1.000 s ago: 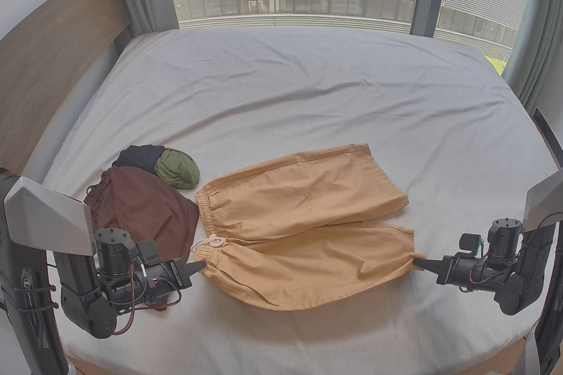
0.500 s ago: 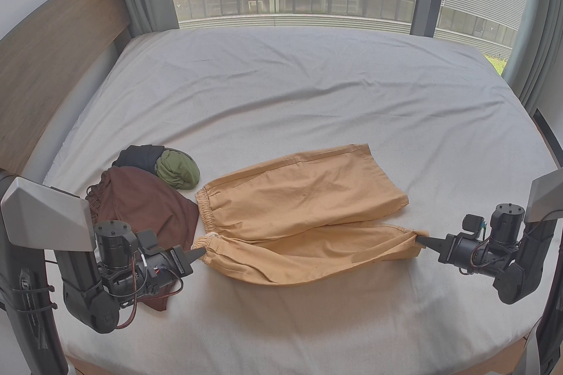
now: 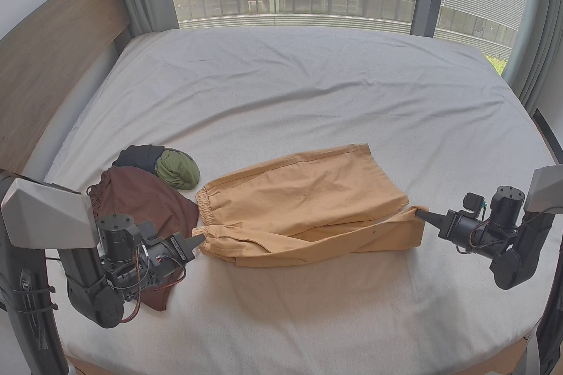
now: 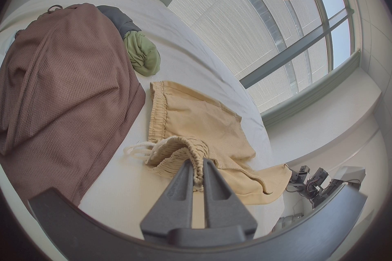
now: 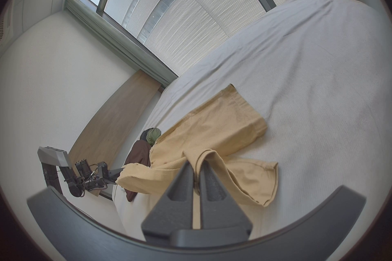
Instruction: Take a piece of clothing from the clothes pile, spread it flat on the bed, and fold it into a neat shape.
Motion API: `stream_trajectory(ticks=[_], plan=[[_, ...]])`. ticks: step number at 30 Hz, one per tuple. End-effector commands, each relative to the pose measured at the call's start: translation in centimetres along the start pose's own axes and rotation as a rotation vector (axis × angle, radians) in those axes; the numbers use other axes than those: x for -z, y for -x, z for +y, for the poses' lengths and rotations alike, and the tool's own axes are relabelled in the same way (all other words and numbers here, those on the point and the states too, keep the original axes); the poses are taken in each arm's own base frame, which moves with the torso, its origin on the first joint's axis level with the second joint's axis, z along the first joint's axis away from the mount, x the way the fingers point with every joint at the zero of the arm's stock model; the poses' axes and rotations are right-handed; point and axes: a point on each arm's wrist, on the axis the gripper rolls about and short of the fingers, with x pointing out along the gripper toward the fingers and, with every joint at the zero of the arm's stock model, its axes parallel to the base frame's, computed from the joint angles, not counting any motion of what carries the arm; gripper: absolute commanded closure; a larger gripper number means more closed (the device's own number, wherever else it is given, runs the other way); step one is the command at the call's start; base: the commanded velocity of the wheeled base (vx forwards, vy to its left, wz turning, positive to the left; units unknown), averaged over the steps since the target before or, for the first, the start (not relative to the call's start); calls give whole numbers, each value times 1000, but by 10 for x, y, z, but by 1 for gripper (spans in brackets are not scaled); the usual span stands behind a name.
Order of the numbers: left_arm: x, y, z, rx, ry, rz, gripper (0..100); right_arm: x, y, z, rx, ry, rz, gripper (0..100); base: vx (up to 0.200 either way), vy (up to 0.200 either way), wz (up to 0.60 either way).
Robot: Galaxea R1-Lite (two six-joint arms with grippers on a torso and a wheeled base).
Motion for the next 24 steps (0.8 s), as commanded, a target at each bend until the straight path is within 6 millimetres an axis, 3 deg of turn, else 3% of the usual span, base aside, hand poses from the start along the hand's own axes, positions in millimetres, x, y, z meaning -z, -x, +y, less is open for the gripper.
stream_trajectory(ticks=[1, 12, 24], plan=[[-1, -6, -4, 7, 5, -20, 100, -10, -7, 1, -19, 14, -30, 100, 0, 0, 0], [-5, -14, -11, 12, 32, -69, 100, -45, -16, 14, -25, 15, -37, 100, 0, 0, 0], [-13, -19, -13, -3, 51, -131, 100, -86, -38, 10, -12, 10, -56, 100, 0, 0, 0]])
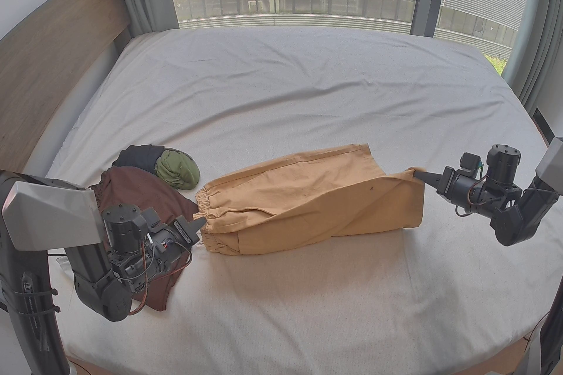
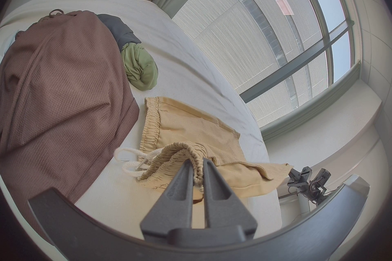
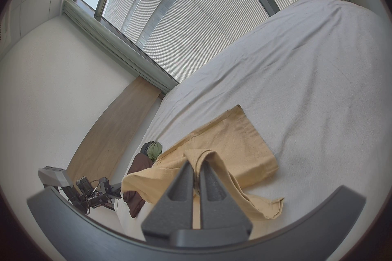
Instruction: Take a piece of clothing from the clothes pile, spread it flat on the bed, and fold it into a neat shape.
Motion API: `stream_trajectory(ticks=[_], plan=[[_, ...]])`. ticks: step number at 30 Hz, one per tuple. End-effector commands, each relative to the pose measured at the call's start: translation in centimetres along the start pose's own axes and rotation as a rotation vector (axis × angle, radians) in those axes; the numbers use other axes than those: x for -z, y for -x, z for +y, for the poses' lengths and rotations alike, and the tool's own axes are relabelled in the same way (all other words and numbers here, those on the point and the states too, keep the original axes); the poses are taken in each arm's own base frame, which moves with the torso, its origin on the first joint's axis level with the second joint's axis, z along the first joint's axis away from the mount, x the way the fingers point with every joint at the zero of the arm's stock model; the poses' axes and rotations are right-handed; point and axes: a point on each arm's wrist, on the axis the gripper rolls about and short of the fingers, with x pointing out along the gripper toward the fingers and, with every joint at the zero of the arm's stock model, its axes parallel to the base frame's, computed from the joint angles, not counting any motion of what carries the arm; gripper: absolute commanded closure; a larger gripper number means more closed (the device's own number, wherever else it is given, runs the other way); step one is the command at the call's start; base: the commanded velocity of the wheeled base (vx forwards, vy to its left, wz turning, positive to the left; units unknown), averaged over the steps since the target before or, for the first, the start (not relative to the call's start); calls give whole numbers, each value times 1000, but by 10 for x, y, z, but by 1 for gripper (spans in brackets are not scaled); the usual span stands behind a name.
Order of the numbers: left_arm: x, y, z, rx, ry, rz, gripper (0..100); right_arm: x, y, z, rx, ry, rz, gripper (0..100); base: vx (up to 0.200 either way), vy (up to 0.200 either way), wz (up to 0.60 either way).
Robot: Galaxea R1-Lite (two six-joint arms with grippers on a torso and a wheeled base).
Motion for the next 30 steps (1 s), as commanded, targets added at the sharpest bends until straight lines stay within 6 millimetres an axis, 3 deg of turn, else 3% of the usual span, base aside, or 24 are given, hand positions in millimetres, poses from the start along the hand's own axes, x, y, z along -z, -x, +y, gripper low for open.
stream_trajectory(ticks=[1, 16, 30], plan=[[-3, -3, 0, -2, 3, -23, 100, -24, -9, 2, -8, 19, -33, 100, 0, 0, 0], [-12, -15, -3, -5, 50, -102, 100, -59, -39, 6, -20, 25, -27, 100, 0, 0, 0], [-15, -26, 3, -33, 68, -153, 100, -71, -69, -8, -5, 3, 7, 100, 0, 0, 0]])
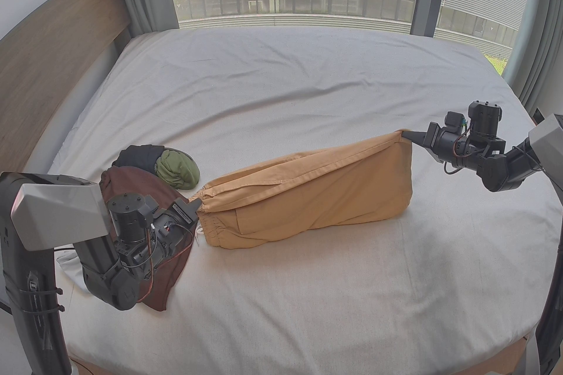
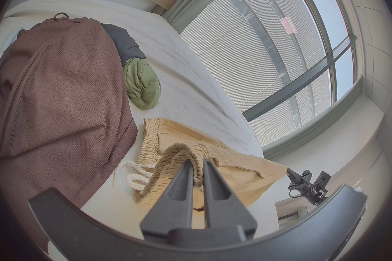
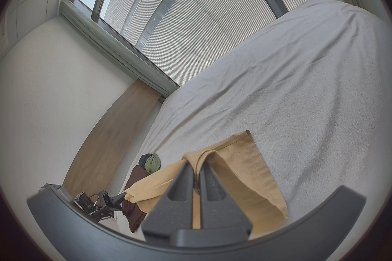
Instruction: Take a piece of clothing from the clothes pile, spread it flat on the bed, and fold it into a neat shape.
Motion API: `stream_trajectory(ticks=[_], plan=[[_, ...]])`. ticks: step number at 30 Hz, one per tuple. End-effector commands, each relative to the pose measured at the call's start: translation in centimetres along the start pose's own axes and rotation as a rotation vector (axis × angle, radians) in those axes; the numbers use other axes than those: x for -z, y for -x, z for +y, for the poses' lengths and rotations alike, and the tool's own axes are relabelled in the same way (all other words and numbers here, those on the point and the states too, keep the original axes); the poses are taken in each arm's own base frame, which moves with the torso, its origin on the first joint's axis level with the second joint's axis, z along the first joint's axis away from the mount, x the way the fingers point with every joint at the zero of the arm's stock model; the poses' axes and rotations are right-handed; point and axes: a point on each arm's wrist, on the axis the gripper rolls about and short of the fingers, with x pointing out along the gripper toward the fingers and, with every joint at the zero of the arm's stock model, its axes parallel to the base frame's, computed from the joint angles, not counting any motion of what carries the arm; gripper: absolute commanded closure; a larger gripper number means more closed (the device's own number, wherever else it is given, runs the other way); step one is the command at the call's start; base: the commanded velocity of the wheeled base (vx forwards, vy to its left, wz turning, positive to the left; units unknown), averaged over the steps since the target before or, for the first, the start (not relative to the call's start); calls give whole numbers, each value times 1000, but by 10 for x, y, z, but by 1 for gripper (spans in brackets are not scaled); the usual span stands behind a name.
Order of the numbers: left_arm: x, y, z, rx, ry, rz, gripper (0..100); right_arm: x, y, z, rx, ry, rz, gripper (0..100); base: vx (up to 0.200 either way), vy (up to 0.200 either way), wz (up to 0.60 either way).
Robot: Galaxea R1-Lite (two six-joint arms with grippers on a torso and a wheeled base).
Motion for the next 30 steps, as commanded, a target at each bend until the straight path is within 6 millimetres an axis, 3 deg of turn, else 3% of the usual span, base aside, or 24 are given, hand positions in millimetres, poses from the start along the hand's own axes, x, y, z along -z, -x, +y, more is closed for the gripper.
stream_trajectory(ticks=[1, 20, 30], plan=[[-2, -5, 5, -15, 3, -17, 100, 1, -14, -7, -2, -1, 9, 100, 0, 0, 0], [-8, -20, 4, 5, 0, -57, 100, 7, -48, -33, 4, 2, 2, 100, 0, 0, 0], [-11, -30, 19, -19, 5, -77, 100, 11, -66, -42, -4, 18, -16, 100, 0, 0, 0]])
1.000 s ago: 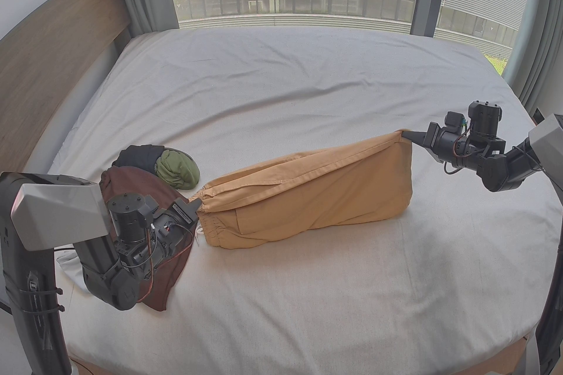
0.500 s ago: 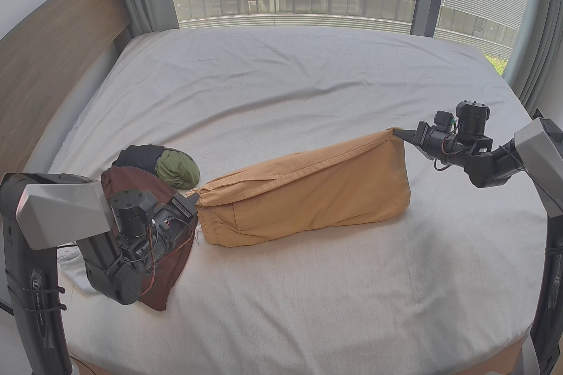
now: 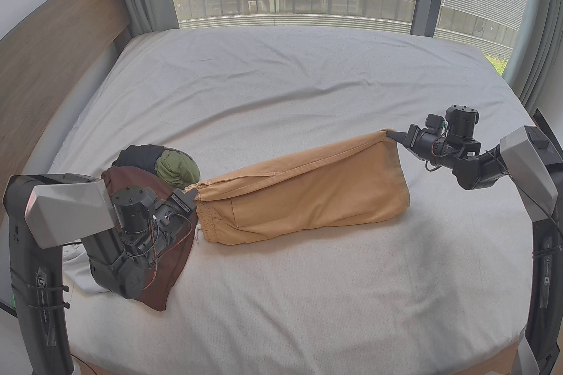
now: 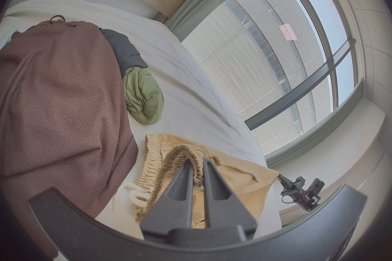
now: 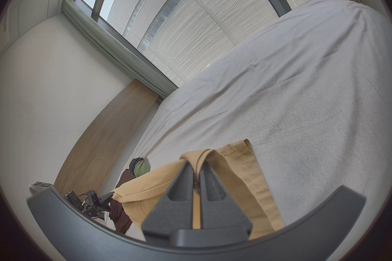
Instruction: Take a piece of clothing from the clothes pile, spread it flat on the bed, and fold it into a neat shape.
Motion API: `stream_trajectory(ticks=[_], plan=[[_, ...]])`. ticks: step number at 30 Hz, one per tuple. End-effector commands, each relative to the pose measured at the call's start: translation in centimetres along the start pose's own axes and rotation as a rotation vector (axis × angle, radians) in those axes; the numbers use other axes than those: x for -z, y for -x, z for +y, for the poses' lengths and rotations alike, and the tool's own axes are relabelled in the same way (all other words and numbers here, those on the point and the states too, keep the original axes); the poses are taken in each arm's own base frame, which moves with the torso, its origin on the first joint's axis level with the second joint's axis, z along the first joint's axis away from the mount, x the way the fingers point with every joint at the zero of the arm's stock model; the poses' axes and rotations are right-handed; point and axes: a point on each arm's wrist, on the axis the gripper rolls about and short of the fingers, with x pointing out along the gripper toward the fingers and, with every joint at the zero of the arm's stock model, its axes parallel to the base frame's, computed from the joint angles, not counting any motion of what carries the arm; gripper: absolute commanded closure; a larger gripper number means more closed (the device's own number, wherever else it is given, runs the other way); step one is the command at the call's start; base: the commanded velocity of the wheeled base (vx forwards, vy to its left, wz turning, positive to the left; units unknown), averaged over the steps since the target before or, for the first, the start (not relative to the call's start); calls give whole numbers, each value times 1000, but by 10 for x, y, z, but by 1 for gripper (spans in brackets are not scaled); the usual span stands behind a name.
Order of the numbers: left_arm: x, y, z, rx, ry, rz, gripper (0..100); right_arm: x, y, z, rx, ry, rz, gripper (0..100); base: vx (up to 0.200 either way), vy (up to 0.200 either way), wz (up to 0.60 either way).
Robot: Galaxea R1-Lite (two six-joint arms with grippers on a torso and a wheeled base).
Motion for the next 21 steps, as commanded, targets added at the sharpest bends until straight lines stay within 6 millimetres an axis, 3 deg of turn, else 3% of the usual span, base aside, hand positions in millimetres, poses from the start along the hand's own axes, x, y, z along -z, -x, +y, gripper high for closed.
stream_trajectory(ticks=[1, 10, 21], plan=[[3, -6, 9, -16, 3, -1, 100, 12, -14, -8, 8, -3, 8, 100, 0, 0, 0], [4, -12, 11, -13, 1, -3, 100, 18, -29, -9, -5, 7, 3, 100, 0, 0, 0], [5, -17, 18, -19, -1, -6, 100, 14, -31, -7, -15, 18, -10, 100, 0, 0, 0]])
